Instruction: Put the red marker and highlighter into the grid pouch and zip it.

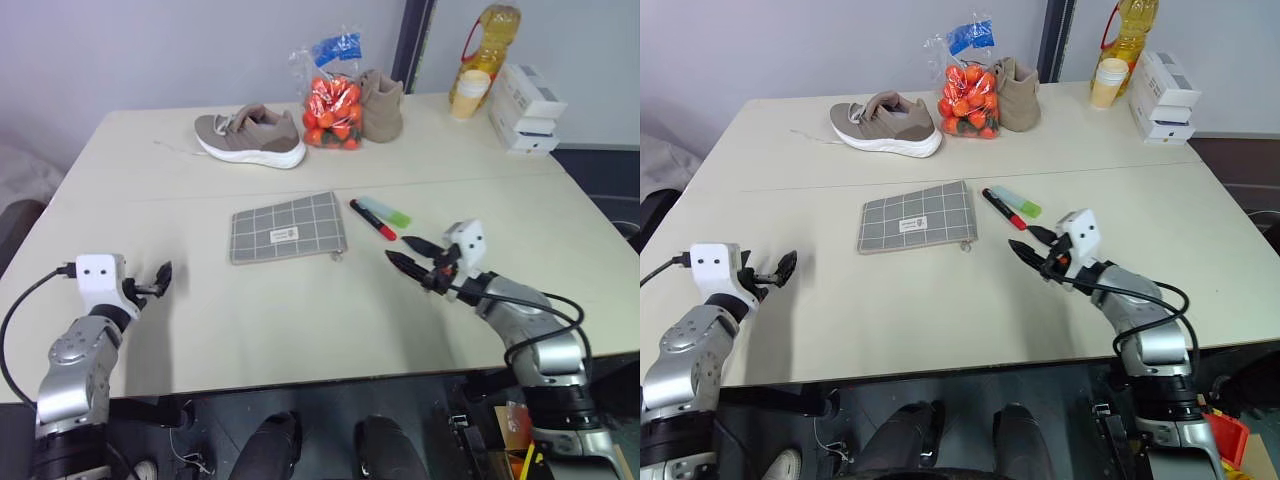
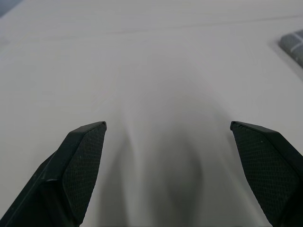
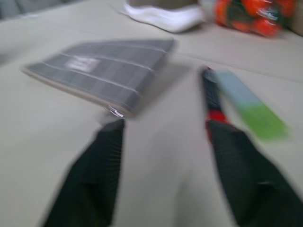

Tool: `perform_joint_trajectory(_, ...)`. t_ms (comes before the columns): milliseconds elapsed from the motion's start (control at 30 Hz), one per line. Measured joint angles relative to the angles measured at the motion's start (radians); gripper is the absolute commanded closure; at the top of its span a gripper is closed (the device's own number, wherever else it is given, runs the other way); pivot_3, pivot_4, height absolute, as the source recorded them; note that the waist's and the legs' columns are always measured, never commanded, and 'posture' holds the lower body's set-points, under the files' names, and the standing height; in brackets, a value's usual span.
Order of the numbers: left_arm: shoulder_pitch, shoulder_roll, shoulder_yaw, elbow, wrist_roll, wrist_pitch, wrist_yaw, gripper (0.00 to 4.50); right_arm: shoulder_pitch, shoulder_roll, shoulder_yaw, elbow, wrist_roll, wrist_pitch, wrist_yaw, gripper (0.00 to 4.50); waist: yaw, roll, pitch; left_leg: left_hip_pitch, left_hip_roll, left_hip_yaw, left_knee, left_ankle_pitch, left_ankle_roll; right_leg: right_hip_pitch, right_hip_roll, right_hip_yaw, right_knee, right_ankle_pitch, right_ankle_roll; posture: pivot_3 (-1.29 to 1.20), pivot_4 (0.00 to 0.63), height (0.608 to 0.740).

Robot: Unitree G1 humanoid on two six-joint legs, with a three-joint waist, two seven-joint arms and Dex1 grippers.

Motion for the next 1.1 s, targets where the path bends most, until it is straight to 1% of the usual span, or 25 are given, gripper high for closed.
perform_joint_trajectory(33, -0.006, 0.004, -0.008, 0.010, 0.010, -0.011, -0.004, 0.00, -0.018, 0.007, 0.024, -0.001, -0.015, 0.006, -0.010, 4.00, -0.001, 0.000, 0.000, 0.000, 0.000, 0.000, 0.000, 0.000, 0.000, 0.000, 0.000, 0.000, 0.000, 0.000, 0.000, 0.00, 0.150, 0.740)
perform_joint_trajectory(67, -0.011, 0.008, -0.021, 0.017, 0.023, -0.023, -0.011, 0.00, -0.039, 0.015, 0.054, 0.000, -0.039, 0.012, -0.026, 4.47, -0.003, 0.000, 0.000, 0.000, 0.000, 0.000, 0.000, 0.000, 0.000, -0.001, 0.000, 0.000, 0.000, 0.000, 0.000, 0.00, 0.150, 0.740)
perform_joint_trajectory(167, -0.015, 0.016, -0.058, 0.036, 0.052, -0.059, -0.035, 0.00, -0.110, 0.068, 0.114, 0.024, -0.098, 0.011, -0.081, 4.47, -0.005, 0.000, 0.000, 0.000, 0.000, 0.000, -0.001, 0.000, 0.000, -0.001, 0.000, 0.000, 0.000, 0.000, 0.000, 0.00, 0.150, 0.740)
perform_joint_trajectory(300, -0.037, 0.028, -0.071, 0.066, 0.078, -0.090, -0.055, 0.00, -0.222, 0.127, 0.159, 0.132, -0.196, 0.001, -0.178, 4.47, -0.001, 0.000, 0.000, 0.000, 0.000, 0.000, -0.001, 0.000, 0.000, -0.002, 0.000, 0.000, 0.001, 0.000, 0.000, 0.00, 0.150, 0.740)
perform_joint_trajectory(533, -0.048, 0.044, -0.081, 0.097, 0.100, -0.105, -0.072, 0.00, -0.341, 0.236, 0.242, 0.324, -0.273, -0.007, -0.213, 4.47, -0.006, 0.000, 0.000, 0.000, 0.000, 0.000, -0.002, 0.000, 0.000, -0.003, 0.001, 0.001, 0.002, 0.000, 0.000, 0.00, 0.150, 0.740)
perform_joint_trajectory(667, -0.044, 0.044, -0.093, 0.097, 0.106, -0.116, -0.074, 0.00, -0.410, 0.311, 0.230, 0.477, -0.280, 0.045, -0.261, 4.47, -0.007, 0.000, 0.000, 0.000, 0.000, 0.000, -0.002, 0.000, 0.000, -0.004, 0.001, 0.001, 0.002, 0.001, 0.000, 0.00, 0.150, 0.740)
perform_joint_trajectory(733, -0.040, 0.045, -0.094, 0.097, 0.107, -0.120, -0.075, 0.00, -0.424, 0.328, 0.217, 0.518, -0.278, 0.077, -0.284, 4.47, -0.007, 0.000, 0.000, 0.000, 0.000, 0.000, -0.002, 0.000, 0.000, -0.005, 0.001, 0.001, 0.002, 0.001, 0.000, 0.00, 0.150, 0.740)
perform_joint_trajectory(833, -0.035, 0.051, -0.094, 0.097, 0.108, -0.123, -0.078, 0.00, -0.444, 0.345, 0.192, 0.534, -0.269, 0.118, -0.297, 4.47, -0.005, -0.001, -0.001, 0.000, 0.000, 0.000, -0.002, 0.000, 0.000, -0.006, 0.001, 0.001, 0.002, 0.001, 0.000, 0.00, 0.150, 0.740)
perform_joint_trajectory(933, -0.033, 0.083, -0.101, 0.111, 0.129, -0.151, -0.097, 0.00, -0.443, 0.352, 0.173, 0.530, -0.256, 0.140, -0.295, 4.47, -0.004, -0.001, -0.001, 0.001, 0.000, 0.000, -0.002, 0.000, 0.000, -0.006, 0.001, 0.001, 0.002, 0.001, -0.001, 0.00, 0.150, 0.740)
perform_joint_trajectory(1000, -0.045, 0.112, -0.124, 0.144, 0.155, -0.197, -0.121, 0.00, -0.439, 0.352, 0.172, 0.527, -0.256, 0.140, -0.294, 4.47, -0.003, -0.001, -0.001, 0.001, 0.000, 0.000, -0.002, 0.000, 0.000, -0.006, 0.001, 0.000, 0.002, 0.001, -0.001, 0.00, 0.150, 0.740)
perform_joint_trajectory(1100, -0.110, 0.178, -0.214, 0.260, 0.246, -0.347, -0.178, 0.00, -0.437, 0.354, 0.172, 0.524, -0.259, 0.140, -0.290, 4.47, -0.003, -0.001, -0.001, 0.001, 0.000, 0.000, -0.002, 0.000, 0.000, -0.006, 0.001, 0.000, 0.002, 0.001, -0.001, 0.00, 0.150, 0.740)
